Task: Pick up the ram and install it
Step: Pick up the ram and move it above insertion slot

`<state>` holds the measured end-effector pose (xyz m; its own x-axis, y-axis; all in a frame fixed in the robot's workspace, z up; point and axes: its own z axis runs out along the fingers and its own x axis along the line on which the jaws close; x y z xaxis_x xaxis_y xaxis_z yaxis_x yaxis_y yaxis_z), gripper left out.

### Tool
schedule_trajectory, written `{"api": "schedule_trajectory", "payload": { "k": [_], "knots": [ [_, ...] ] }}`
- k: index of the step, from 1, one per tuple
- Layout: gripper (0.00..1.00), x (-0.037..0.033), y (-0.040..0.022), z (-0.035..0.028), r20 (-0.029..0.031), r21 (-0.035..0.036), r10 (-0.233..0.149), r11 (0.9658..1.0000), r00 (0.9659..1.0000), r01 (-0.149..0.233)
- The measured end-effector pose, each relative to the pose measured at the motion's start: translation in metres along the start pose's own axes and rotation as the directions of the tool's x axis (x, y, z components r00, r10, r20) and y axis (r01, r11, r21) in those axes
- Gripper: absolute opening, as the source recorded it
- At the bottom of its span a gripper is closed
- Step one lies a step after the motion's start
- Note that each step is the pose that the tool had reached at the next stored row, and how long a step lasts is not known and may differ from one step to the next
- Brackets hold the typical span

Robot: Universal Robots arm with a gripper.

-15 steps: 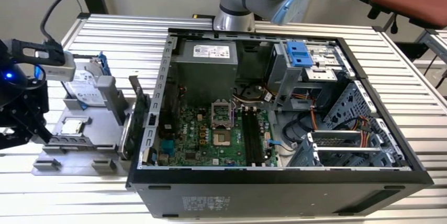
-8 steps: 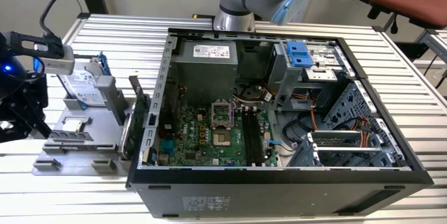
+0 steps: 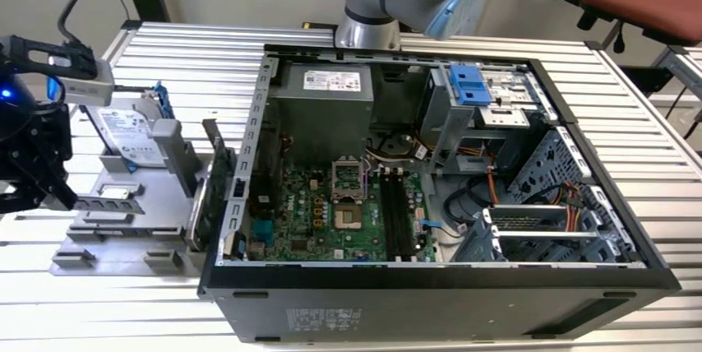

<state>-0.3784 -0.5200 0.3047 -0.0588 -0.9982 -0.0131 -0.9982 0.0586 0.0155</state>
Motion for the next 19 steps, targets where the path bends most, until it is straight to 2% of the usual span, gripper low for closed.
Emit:
{"api": "schedule_trajectory", "payload": {
  "k": [7,19],
  "knots": [
    [0.00,-0.0005,0.0003,-0.0129,-0.0002,0.0003,-0.013,0.9999,0.9999,0.013],
    [0.00,-0.0016,0.0007,-0.0416,-0.0003,0.0004,-0.022,0.9998,0.9998,0.022]
  ]
}}
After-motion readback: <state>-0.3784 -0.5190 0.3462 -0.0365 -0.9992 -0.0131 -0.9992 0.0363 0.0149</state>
